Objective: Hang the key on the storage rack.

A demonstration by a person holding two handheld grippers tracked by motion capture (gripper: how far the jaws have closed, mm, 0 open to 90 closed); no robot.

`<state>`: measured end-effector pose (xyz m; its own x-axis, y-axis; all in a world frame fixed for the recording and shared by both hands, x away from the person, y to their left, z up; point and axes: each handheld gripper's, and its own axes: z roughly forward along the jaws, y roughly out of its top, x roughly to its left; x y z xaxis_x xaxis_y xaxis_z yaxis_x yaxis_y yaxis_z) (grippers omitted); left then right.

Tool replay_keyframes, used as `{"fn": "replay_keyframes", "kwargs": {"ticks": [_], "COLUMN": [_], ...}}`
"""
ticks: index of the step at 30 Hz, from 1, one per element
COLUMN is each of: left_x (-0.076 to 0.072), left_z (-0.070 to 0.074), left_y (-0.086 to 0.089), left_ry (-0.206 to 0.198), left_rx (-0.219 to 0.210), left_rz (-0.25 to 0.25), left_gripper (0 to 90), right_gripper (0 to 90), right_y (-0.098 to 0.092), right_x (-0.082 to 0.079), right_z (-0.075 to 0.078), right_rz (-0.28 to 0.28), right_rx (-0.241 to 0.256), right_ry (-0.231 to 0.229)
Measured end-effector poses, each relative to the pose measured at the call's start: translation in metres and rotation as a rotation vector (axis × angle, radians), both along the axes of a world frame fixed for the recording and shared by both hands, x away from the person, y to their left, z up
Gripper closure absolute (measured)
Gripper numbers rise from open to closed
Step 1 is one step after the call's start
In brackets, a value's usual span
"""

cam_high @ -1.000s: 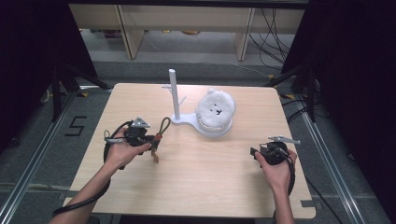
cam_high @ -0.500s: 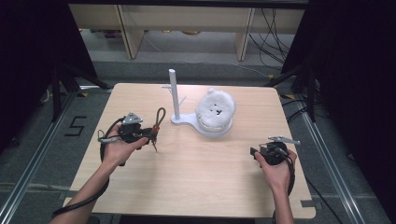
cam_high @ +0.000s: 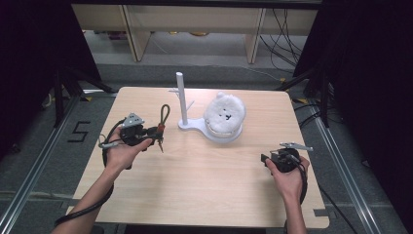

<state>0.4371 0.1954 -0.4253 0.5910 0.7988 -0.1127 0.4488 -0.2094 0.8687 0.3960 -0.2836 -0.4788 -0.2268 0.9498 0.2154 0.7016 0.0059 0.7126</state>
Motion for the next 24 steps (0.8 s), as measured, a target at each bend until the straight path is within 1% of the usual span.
{"fn": "replay_keyframes", "kwargs": {"ticks": [1, 3, 4, 6, 7, 9, 10, 11, 12, 15, 16, 17, 20, 23, 24], "left_x": [0.001, 0.002, 0.003, 0.003, 0.005, 0.005, 0.006, 0.006, 0.008, 0.009, 0.010, 0.011, 0.012, 0.014, 0.014], "left_z": [0.000, 0.001, 0.001, 0.002, 0.003, 0.004, 0.004, 0.005, 0.007, 0.008, 0.010, 0.011, 0.013, 0.016, 0.017], "left_y": [0.000, 0.000, 0.000, 0.000, 0.000, 0.000, -0.001, -0.001, -0.001, -0.002, -0.001, -0.002, -0.002, -0.002, -0.003], "left_ry": [-0.009, -0.011, -0.022, -0.027, -0.042, -0.046, -0.054, -0.053, -0.066, -0.074, -0.079, -0.085, -0.086, -0.094, -0.094], "left_rx": [-0.012, -0.014, -0.019, -0.023, -0.028, -0.031, -0.040, -0.040, -0.046, -0.053, -0.046, -0.050, -0.052, -0.046, -0.053], "left_rz": [0.003, 0.004, 0.004, 0.001, 0.003, 0.004, 0.007, 0.006, 0.007, 0.004, 0.001, 0.003, 0.004, 0.004, 0.005], "left_gripper": [67.8, 67.8, 67.8, 67.8, 67.8, 67.8, 67.8, 67.8, 67.8, 67.8, 67.8, 67.8, 67.8, 67.8, 67.8], "right_gripper": [52.7, 52.6, 52.7, 52.7, 52.6, 52.6, 52.6, 52.6, 52.6, 52.5, 52.5, 52.2, 52.2, 52.1, 52.1], "right_y": [0.000, 0.000, 0.000, 0.000, 0.000, 0.000, 0.000, -0.001, -0.002, -0.002, -0.002, -0.002, -0.002, -0.002, -0.002], "right_x": [0.000, 0.000, 0.000, 0.000, 0.000, 0.000, 0.000, 0.000, 0.000, 0.000, 0.000, 0.000, 0.000, 0.000, 0.000], "right_z": [0.000, 0.000, 0.000, 0.000, -0.001, -0.001, -0.001, -0.002, -0.002, -0.002, -0.002, -0.002, -0.002, -0.002, -0.002], "right_rz": [-0.004, -0.003, 0.002, -0.002, -0.003, 0.000, -0.001, 0.006, 0.014, 0.015, 0.015, 0.014, 0.014, 0.011, 0.010], "right_rx": [-0.005, -0.005, -0.002, -0.004, -0.009, -0.008, -0.009, -0.020, -0.025, -0.026, -0.026, -0.027, -0.028, -0.030, -0.029], "right_ry": [-0.002, -0.002, -0.001, -0.002, -0.004, -0.006, -0.006, -0.020, -0.029, -0.031, -0.031, -0.031, -0.031, -0.036, -0.037]}}
